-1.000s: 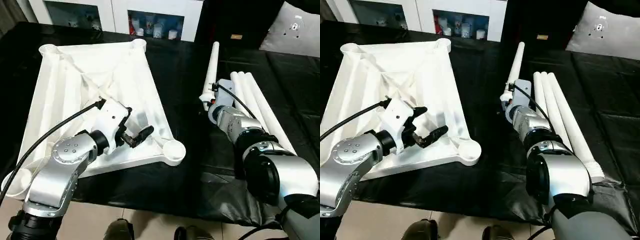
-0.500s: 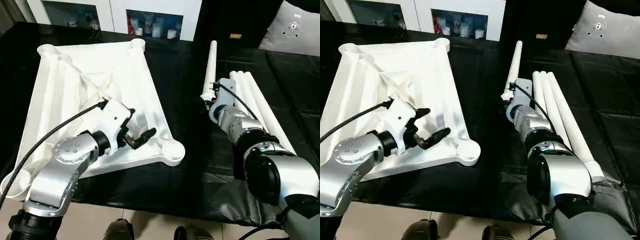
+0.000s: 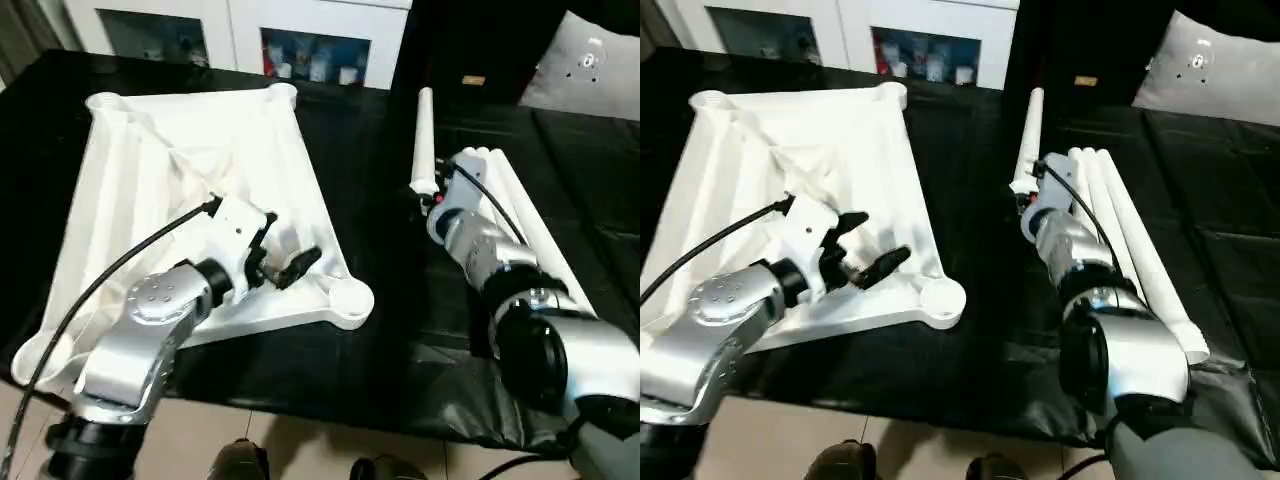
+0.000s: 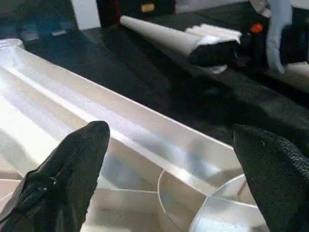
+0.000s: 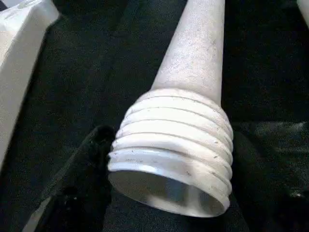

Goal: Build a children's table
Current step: Insert table leg to table base

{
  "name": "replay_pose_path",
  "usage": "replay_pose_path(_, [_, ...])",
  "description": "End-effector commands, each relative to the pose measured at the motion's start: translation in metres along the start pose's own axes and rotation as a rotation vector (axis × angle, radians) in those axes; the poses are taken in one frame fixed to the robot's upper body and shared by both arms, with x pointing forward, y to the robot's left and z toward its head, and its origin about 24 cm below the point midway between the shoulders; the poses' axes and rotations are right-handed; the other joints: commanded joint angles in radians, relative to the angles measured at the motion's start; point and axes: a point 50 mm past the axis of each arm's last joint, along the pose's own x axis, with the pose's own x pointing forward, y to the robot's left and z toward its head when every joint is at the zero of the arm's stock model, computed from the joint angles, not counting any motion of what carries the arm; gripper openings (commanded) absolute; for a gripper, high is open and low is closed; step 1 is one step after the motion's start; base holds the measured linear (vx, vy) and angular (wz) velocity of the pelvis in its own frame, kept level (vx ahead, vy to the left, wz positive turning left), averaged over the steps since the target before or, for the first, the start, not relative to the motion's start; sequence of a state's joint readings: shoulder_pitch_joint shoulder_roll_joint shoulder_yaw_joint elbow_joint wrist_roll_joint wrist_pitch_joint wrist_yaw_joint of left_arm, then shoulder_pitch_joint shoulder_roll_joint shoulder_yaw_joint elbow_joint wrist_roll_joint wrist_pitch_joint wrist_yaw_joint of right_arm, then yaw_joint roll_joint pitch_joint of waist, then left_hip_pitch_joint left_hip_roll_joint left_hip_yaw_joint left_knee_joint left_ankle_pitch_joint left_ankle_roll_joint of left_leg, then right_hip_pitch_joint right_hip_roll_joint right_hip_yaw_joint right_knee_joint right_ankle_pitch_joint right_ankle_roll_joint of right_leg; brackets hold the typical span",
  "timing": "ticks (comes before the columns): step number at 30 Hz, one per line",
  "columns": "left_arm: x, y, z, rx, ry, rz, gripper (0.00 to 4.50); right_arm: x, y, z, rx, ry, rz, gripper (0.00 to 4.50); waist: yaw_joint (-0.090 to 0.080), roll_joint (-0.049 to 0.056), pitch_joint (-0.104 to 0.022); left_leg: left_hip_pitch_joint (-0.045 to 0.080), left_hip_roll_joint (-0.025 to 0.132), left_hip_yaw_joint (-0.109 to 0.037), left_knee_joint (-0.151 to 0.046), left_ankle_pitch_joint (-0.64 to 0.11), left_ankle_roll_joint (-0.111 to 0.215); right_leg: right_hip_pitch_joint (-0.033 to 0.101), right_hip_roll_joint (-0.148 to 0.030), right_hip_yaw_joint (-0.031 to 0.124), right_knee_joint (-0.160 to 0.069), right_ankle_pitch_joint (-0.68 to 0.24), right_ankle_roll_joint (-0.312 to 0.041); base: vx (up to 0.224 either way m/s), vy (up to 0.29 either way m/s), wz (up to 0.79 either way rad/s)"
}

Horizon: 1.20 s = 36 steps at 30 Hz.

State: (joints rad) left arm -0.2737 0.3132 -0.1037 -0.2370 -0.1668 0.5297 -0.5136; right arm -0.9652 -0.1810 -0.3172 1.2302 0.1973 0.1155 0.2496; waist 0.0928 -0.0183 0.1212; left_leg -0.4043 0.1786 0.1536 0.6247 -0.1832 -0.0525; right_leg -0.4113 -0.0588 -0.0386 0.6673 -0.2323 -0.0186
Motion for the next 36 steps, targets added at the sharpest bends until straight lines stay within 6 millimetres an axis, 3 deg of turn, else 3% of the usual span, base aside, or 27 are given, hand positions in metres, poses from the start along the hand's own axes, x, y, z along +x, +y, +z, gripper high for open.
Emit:
replay_pose_path(1, [0.004, -0.001, 0.001, 0.005, -0.016, 0.004, 4.5, -0.003, -0.001, 0.006, -0.021, -0.07, 0.048, 3.08, 0.002, 0.017, -0.115, 0.021, 0.042, 0.003, -0.06, -0.022, 0.063, 0.069, -0.071, 0.038, -0.058, 0.166, -0.308, 0.0, 0.0, 0.0])
replay_pose_path(6, [0.009, -0.001, 0.002, -0.012, -0.038, 0.026, 4.5, -0.011, -0.002, 0.002, -0.056, -0.121, 0.104, 3.05, 0.002, 0.015, -0.117, 0.025, 0.043, 0.001, -0.066, -0.068, 0.041, 0.068, -0.073, 0.038, -0.068, 0.082, -0.285, 0.0, 0.0, 0.0])
replay_pose_path(7, [0.011, -0.001, 0.004, -0.027, -0.053, 0.035, 4.5, -0.017, -0.002, 0.001, -0.066, -0.151, 0.134, 3.04, 0.002, 0.012, -0.112, 0.023, 0.04, 0.003, -0.069, -0.074, 0.04, 0.068, -0.071, 0.039, -0.073, 0.062, -0.273, 0.0, 0.0, 0.0])
replay_pose_path(11, [0.014, 0.001, 0.006, -0.061, -0.076, 0.058, 4.5, -0.034, 0.004, -0.003, -0.082, -0.201, 0.243, 3.03, 0.003, 0.011, -0.115, 0.024, 0.043, -0.001, -0.072, -0.105, 0.025, 0.066, -0.072, 0.041, -0.08, 0.006, -0.238, 0.0, 0.0, 0.0])
replay_pose_path(12, [0.016, 0.002, 0.006, -0.076, -0.076, 0.069, 4.5, -0.04, 0.006, -0.002, -0.068, -0.224, 0.27, 3.01, 0.003, 0.015, -0.113, 0.024, 0.042, -0.001, -0.074, -0.111, 0.023, 0.064, -0.071, 0.041, -0.082, -0.008, -0.235, 0.0, 0.0, 0.0])
replay_pose_path(13, [0.017, 0.003, 0.007, -0.081, -0.076, 0.074, 4.5, -0.043, 0.007, -0.002, -0.061, -0.231, 0.279, 3.01, 0.002, 0.012, -0.11, 0.025, 0.041, -0.001, -0.076, -0.134, 0.017, 0.063, -0.071, 0.042, -0.088, -0.039, -0.225, 0.0, 0.0, 0.0])
replay_pose_path(19, [0.029, 0.014, 0.007, -0.271, -0.07, 0.127, 4.5, -0.063, 0.011, -0.004, -0.004, -0.266, 0.369, 2.97, 0.003, 0.011, -0.111, 0.022, 0.037, -0.001, -0.077, -0.152, -0.001, 0.059, -0.071, 0.043, -0.097, -0.116, -0.196, 0.0, 0.0, 0.0])
replay_pose_path(21, [0.03, 0.018, 0.007, -0.312, -0.07, 0.146, 4.5, -0.066, 0.009, -0.006, -0.008, -0.254, 0.362, 2.93, 0.003, 0.011, -0.112, 0.021, 0.036, -0.001, -0.076, -0.148, -0.006, 0.058, -0.071, 0.043, -0.099, -0.121, -0.193, 0.0, 0.0, 0.0])
replay_pose_path(23, [0.033, 0.021, 0.006, -0.376, -0.068, 0.165, 4.5, -0.072, 0.009, -0.005, 0.02, -0.257, 0.377, 2.92, 0.005, 0.003, -0.114, 0.021, 0.035, -0.001, -0.077, -0.139, -0.002, 0.059, -0.071, 0.042, -0.099, -0.118, -0.186, 0.0, 0.0, 0.0])
replay_pose_path(28, [0.037, 0.018, 0.004, -0.464, -0.06, 0.136, 4.5, -0.076, 0.01, -0.002, 0.051, -0.262, 0.394, 2.9, 0.006, -0.001, -0.118, 0.021, 0.036, -0.002, -0.076, -0.117, 0.006, 0.059, -0.072, 0.04, -0.097, -0.089, -0.186, 0.0, 0.0, 0.0])
replay_pose_path(29, [0.044, 0.014, 0.006, -0.57, -0.075, 0.108, 4.5, -0.078, 0.012, 0.001, 0.067, -0.269, 0.406, 2.9, 0.004, -0.011, -0.118, 0.02, 0.034, 0.001, -0.075, -0.109, 0.009, 0.06, -0.071, 0.04, -0.098, -0.084, -0.187, 0.0, 0.0, 0.0])
replay_pose_path(31, [0.047, 0.014, 0.008, -0.611, -0.084, 0.101, 4.5, -0.078, 0.013, 0.003, 0.076, -0.279, 0.412, 2.9, 0.008, -0.007, -0.119, 0.022, 0.035, 0.001, -0.074, -0.108, 0.009, 0.059, -0.073, 0.039, -0.099, -0.083, -0.193, 0.0, 0.0, 0.0])
replay_pose_path(32, [0.052, 0.013, 0.011, -0.692, -0.1, 0.086, 4.5, -0.08, 0.017, 0.009, 0.124, -0.301, 0.449, 2.9, 0.007, -0.015, -0.119, 0.019, 0.035, 0.001, -0.074, -0.105, 0.013, 0.063, -0.073, 0.039, -0.099, -0.08, -0.192, 0.0, 0.0, 0.0])
replay_pose_path(36, [0.064, 0.015, 0.019, -0.823, -0.136, 0.063, 4.5, -0.084, 0.021, 0.021, 0.186, -0.352, 0.488, 2.9, 0.009, -0.02, -0.123, 0.019, 0.033, 0.0, -0.075, -0.076, 0.034, 0.066, -0.072, 0.035, -0.096, -0.042, -0.191, 0.0, 0.0, 0.0])
